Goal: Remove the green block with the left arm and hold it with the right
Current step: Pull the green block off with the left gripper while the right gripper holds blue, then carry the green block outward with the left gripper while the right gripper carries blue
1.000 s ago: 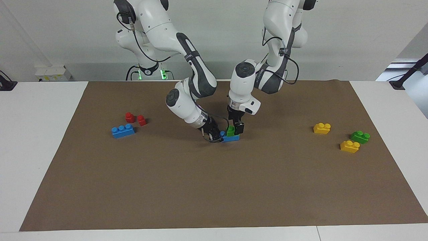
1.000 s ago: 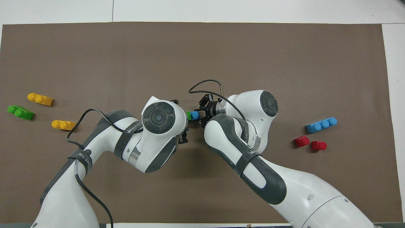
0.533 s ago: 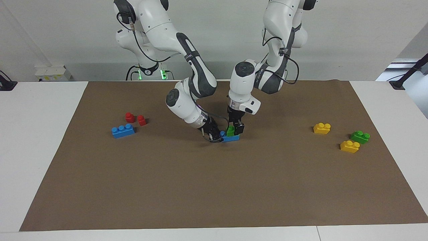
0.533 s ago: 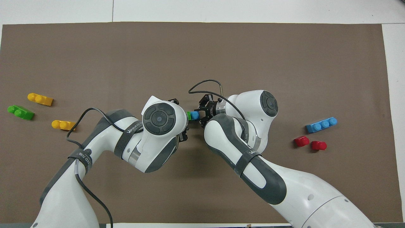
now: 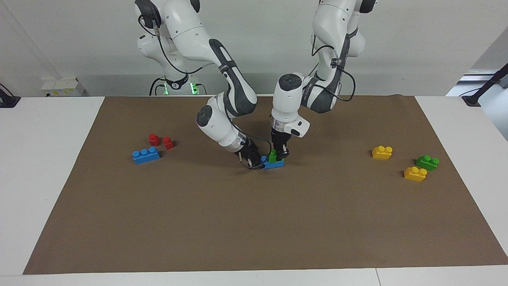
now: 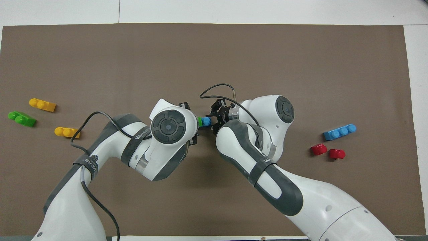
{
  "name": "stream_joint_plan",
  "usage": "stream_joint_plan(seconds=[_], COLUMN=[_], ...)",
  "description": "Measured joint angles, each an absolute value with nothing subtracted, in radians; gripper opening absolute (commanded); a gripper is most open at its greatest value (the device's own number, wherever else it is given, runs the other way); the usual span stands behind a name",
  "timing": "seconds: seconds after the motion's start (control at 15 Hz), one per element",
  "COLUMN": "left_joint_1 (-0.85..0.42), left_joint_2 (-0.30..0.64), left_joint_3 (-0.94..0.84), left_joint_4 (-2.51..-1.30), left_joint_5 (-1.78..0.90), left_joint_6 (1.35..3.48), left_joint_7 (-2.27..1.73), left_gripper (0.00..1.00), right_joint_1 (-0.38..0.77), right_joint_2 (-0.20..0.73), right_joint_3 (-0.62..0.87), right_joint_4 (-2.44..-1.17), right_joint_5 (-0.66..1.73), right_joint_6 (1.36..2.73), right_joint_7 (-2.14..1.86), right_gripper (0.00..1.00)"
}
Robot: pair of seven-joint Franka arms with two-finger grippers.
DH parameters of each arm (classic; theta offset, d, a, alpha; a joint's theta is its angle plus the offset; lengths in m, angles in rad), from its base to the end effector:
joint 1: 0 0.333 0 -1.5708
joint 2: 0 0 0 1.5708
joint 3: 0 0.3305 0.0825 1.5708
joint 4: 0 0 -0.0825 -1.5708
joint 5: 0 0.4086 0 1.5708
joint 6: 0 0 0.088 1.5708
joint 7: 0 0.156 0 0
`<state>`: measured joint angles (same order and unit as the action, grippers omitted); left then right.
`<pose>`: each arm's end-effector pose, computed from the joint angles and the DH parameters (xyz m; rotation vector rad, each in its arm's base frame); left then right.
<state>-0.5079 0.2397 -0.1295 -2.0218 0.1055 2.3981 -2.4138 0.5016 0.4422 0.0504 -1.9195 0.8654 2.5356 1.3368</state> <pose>0.5134 -0.3733 0.2965 1.9715 2.2658 0.0791 0.5729 0.3663 0.2302 -1.9527 1.7804 0.4970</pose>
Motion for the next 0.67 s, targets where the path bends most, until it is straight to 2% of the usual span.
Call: stream_joint_plan(seconds=[0.27,0.67], left_joint_1=[-0.502,-0.422], left_joint_2=[0.221,0.106], left_joint_3=[-0.129,-0.115], left_joint_4=[-2.012,-1.957], left_joint_5=[0.105,0.113], left_joint_6=[2.375,2.199], left_joint_7=[-2.408,-2.310], left_gripper=[0.00,0.00], right_joint_1=[0.503,0.502], right_joint_2=[0.442,0.443], right_joint_3=[0.053,0.051], right_joint_4=[-1.912,-1.922], right_joint_5=[0.874,0.881], right_joint_6=[2.546,2.552], right_joint_7=[1.337,1.337], right_gripper=[0.00,0.00])
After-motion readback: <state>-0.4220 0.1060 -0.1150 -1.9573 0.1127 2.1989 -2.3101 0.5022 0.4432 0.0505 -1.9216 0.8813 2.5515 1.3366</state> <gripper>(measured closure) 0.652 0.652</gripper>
